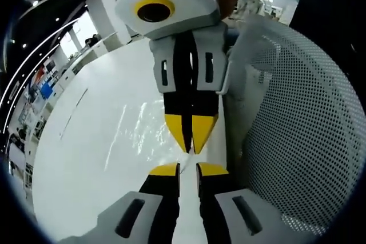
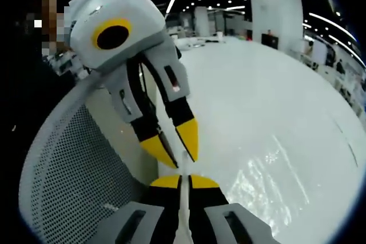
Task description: Open the resealable bag by pulling the two sides of the seal apart until the entire bag opening is separated and visibly accessible.
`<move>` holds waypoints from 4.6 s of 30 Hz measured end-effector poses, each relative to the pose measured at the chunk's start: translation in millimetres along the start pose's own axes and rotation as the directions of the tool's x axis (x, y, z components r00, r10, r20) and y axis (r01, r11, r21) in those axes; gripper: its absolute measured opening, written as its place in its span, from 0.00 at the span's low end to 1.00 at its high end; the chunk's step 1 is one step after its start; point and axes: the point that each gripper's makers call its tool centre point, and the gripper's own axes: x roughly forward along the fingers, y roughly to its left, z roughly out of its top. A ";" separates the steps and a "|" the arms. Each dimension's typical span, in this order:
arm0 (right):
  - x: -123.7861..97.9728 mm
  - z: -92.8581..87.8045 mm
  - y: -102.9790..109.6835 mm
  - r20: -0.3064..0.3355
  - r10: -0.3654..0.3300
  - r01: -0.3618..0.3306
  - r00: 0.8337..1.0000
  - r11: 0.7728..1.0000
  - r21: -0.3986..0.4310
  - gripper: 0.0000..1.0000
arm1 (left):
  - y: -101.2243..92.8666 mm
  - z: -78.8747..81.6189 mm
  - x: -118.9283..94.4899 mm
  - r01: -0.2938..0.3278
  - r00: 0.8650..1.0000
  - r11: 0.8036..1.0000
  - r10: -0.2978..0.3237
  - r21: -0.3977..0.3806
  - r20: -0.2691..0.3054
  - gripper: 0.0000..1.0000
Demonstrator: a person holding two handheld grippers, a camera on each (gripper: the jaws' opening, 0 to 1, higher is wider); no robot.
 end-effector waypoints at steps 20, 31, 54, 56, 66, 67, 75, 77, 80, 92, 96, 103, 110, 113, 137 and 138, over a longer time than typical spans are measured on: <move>2.4 6.1 10.4 -0.011 -0.024 0.022 1.000 0.987 -0.160 0.00 | -12.9 5.7 -2.1 0.077 0.997 0.986 -0.080 0.147 0.011 0.00; 4.1 4.3 10.0 -0.057 -0.067 0.047 0.996 0.951 -0.305 0.00 | -11.9 5.4 -3.7 0.080 0.997 0.982 -0.081 0.170 0.001 0.00; 0.6 -2.3 8.3 -0.057 -0.090 0.071 0.994 0.957 -0.280 0.00 | -13.7 6.9 -3.5 0.067 0.997 0.990 -0.069 0.126 0.015 0.00; 0.9 -1.6 7.5 -0.058 -0.091 0.073 0.994 0.961 -0.268 0.00 | -12.2 7.1 -3.7 0.057 0.998 0.991 -0.060 0.119 0.021 0.00; 3.0 2.1 13.2 -0.102 -0.095 0.051 0.990 0.928 -0.369 0.00 | -14.3 8.6 -3.9 0.068 0.998 0.995 -0.068 0.068 0.000 0.00; 3.6 1.8 13.2 -0.107 -0.105 0.054 0.989 0.917 -0.395 0.00 | -14.7 8.4 -3.5 0.068 0.998 0.995 -0.068 0.076 -0.003 0.00; 6.1 -0.2 18.7 -0.098 -0.086 0.042 0.991 0.923 -0.382 0.00 | -21.1 5.7 -4.7 0.085 0.996 0.992 -0.085 0.090 -0.003 0.00; 6.9 -1.7 19.7 -0.111 -0.092 0.041 0.989 0.917 -0.398 0.00 | -22.7 5.5 -4.5 0.084 0.996 0.992 -0.084 0.089 -0.005 0.00; 5.8 -1.9 17.7 -0.113 -0.099 0.048 0.989 0.920 -0.389 0.00 | -21.8 5.3 -4.3 0.070 0.998 0.994 -0.069 0.087 -0.009 0.00; -1.1 -4.1 10.7 -0.088 -0.122 0.090 0.989 0.950 -0.299 0.00 | -16.5 10.4 -7.6 0.055 0.998 0.995 -0.056 0.082 0.010 0.00; -2.8 -3.3 8.0 -0.071 -0.133 0.111 0.989 0.961 -0.255 0.10 | -13.0 12.5 -11.1 0.050 0.998 0.997 -0.052 0.055 0.033 0.00; -2.0 -8.8 7.8 -0.091 -0.130 0.102 0.987 0.960 -0.260 0.01 | -13.6 14.5 -12.2 0.055 0.997 0.997 -0.058 0.061 0.042 0.00; -1.6 -7.7 7.1 -0.097 -0.129 0.099 0.987 0.958 -0.268 0.00 | -13.2 15.1 -11.1 0.057 0.997 0.998 -0.059 0.032 0.050 0.00; -0.7 -5.4 8.8 -0.090 -0.124 0.095 0.988 0.958 -0.271 0.00 | -14.0 14.5 -9.4 0.063 0.997 0.998 -0.064 0.026 0.040 0.00; -3.7 -10.7 3.7 -0.104 -0.135 0.098 0.985 0.949 -0.300 0.00 | -11.4 14.3 -11.4 0.048 0.998 0.997 -0.050 0.065 0.034 0.00; -4.1 -10.6 3.8 -0.101 -0.135 0.099 0.986 0.950 -0.297 0.00 | -10.6 13.9 -12.3 0.048 0.998 0.997 -0.050 0.060 0.036 0.00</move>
